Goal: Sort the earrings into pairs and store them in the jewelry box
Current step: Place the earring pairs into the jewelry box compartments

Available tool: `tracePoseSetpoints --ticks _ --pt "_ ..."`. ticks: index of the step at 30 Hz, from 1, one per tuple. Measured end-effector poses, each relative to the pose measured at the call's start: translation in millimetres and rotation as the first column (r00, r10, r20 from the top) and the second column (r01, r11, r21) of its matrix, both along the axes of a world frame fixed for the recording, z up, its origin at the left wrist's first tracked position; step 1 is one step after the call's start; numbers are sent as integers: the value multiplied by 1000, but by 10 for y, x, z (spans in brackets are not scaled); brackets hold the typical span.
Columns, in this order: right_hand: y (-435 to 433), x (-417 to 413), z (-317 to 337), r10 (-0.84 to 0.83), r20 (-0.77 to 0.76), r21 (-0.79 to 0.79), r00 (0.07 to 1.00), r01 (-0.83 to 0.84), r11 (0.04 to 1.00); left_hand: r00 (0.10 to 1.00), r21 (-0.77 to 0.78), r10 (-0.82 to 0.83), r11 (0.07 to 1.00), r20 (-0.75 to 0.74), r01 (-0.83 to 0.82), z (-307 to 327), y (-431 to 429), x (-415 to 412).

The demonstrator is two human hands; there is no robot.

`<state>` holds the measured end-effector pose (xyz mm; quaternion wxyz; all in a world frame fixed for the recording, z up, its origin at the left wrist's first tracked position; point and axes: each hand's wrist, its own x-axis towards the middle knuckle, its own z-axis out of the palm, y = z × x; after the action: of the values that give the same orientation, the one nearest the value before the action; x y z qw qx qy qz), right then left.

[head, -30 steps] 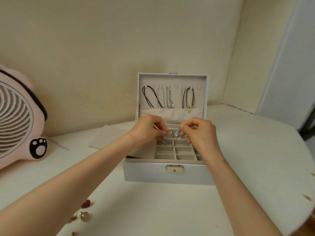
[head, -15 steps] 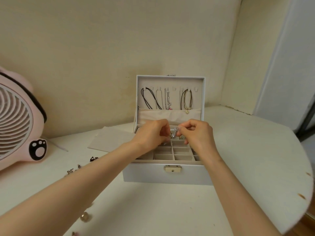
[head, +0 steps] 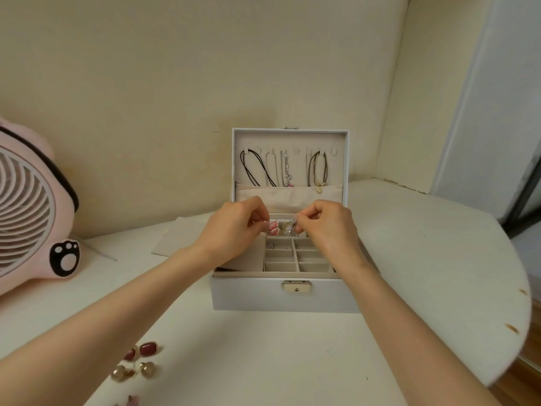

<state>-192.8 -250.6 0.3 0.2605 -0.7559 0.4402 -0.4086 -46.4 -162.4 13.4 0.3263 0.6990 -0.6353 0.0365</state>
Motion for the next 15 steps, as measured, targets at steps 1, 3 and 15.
tracePoseSetpoints --ticks 1,3,15 --pt "13 17 11 -8 -40 -30 999 7 1000 1000 -12 4 1000 2 -4 5 55 20" --pt "36 40 36 -17 -84 -71 996 11 997 1000 -36 10 999 0 -10 25 164 60" --pt "67 60 181 -91 -119 -145 989 73 987 993 -120 110 986 -33 -114 155 715 391"
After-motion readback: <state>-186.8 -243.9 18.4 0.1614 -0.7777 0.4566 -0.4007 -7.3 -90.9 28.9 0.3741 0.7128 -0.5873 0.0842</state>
